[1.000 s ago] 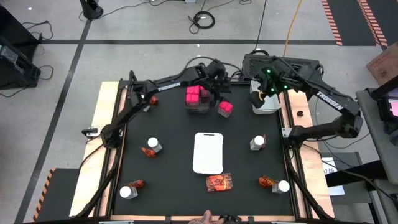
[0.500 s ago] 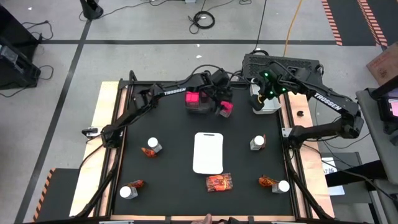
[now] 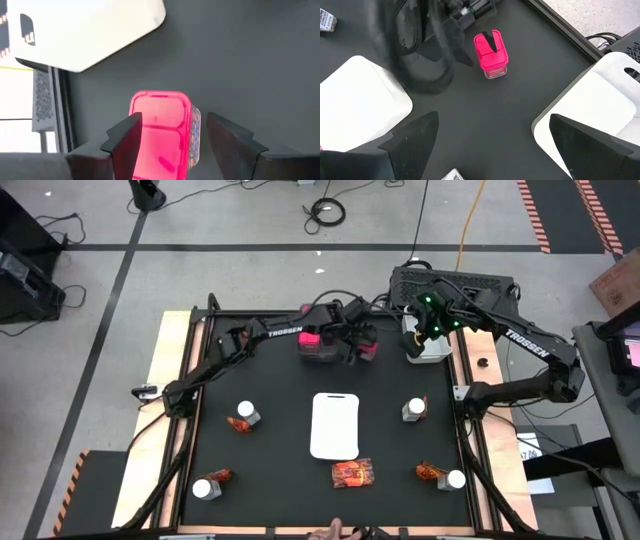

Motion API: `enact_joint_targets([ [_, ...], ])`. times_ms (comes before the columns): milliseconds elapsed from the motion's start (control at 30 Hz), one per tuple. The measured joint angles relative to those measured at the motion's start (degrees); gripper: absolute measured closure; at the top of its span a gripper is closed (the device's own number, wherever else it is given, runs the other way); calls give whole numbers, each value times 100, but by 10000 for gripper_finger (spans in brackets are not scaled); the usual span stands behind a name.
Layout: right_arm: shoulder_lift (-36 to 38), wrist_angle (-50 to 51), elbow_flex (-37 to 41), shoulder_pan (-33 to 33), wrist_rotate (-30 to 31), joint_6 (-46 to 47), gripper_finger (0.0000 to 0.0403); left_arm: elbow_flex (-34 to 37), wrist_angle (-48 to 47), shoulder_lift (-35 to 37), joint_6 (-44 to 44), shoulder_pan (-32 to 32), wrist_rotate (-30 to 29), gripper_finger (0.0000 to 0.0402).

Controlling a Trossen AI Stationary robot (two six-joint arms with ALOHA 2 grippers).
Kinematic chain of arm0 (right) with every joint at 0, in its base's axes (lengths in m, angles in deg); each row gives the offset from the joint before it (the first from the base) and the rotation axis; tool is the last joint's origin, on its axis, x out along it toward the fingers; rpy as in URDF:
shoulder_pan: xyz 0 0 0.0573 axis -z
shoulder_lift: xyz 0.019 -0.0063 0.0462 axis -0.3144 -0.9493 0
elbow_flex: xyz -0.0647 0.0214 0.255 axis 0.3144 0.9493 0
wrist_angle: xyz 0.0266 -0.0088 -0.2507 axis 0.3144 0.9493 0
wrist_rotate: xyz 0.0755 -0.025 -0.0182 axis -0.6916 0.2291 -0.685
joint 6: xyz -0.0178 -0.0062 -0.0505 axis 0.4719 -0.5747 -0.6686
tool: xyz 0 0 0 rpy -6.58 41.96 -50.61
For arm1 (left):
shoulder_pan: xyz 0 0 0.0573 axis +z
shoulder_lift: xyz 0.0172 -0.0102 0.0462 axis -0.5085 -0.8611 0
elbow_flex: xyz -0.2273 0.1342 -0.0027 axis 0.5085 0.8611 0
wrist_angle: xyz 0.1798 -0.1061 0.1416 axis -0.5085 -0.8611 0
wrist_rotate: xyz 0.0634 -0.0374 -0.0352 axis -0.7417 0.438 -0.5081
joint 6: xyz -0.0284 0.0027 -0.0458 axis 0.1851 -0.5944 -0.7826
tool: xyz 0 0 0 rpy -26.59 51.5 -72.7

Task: Sort spices by type
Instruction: Put the red seasoning can into the black bin

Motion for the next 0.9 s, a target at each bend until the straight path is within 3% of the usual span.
enact_joint_targets([
  [367, 0, 4, 0, 0, -1, 33, 28, 2, 57, 151, -164, -193, -820, 178],
  [767, 0, 31, 0, 0, 0, -61, 28, 2, 134, 151, -157, -339, -1179, 178],
  [900, 0, 15, 0, 0, 17, -74, 28, 2, 163, 151, -573, -346, -1315, 178],
])
